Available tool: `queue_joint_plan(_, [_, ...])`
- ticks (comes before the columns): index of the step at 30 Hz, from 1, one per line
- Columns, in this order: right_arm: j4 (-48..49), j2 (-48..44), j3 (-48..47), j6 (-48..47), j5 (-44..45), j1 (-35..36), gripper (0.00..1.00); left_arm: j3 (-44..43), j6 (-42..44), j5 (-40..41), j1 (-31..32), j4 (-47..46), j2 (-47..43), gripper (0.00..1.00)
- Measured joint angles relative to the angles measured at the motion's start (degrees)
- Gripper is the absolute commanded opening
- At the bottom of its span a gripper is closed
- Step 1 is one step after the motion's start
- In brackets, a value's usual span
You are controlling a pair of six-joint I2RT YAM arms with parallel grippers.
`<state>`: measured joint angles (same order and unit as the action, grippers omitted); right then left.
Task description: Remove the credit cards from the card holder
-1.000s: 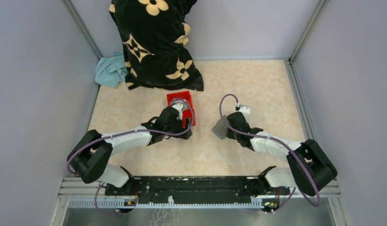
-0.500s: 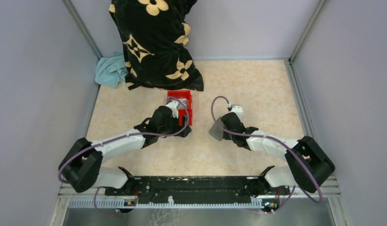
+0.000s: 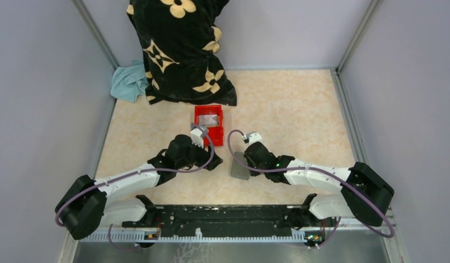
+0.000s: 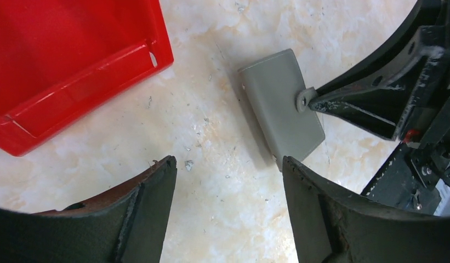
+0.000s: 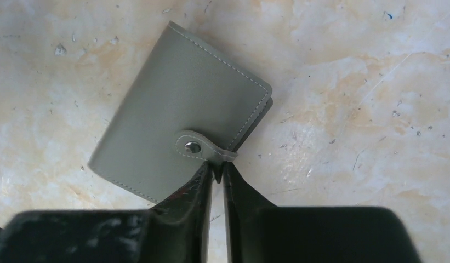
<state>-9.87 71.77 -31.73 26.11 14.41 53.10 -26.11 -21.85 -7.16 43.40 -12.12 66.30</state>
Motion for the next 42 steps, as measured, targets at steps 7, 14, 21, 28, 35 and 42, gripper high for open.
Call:
queue_joint_plan(7, [0.1, -3.7, 0.2, -2.0, 1.3, 0.0, 0.46, 0.5, -0.8, -2.1, 0.7, -3.4, 5.6, 0.46])
queue_joint_plan(14, [1.0, -2.3, -1.9, -3.1, 1.7, 0.1, 0.46, 0.9, -3.6, -4.0, 1.6, -7.9, 8.4, 0.00])
queue_joint_plan(21, [3.1, 7.1, -5.9, -3.4, 2.1, 3.8, 0.44, 1.9, -4.9, -4.5, 1.9, -9.7, 9.1, 0.05])
queue_joint_plan(28, [3.3, 9.7, -5.9, -1.8, 4.2, 5.4, 0.31, 3.0, -4.9, -3.3, 1.9, -9.0, 7.6, 0.09])
queue_joint_plan(35, [2.6, 11.5, -7.0, 0.0, 8.5, 6.1, 0.00, 3.7, -4.9, -2.5, 1.9, -8.7, 6.9, 0.11])
queue_joint_plan(42, [2.1, 12.3, -7.8, 1.1, 9.4, 6.3, 0.00, 3.7, -4.7, -2.0, 1.9, -8.3, 6.6, 0.13])
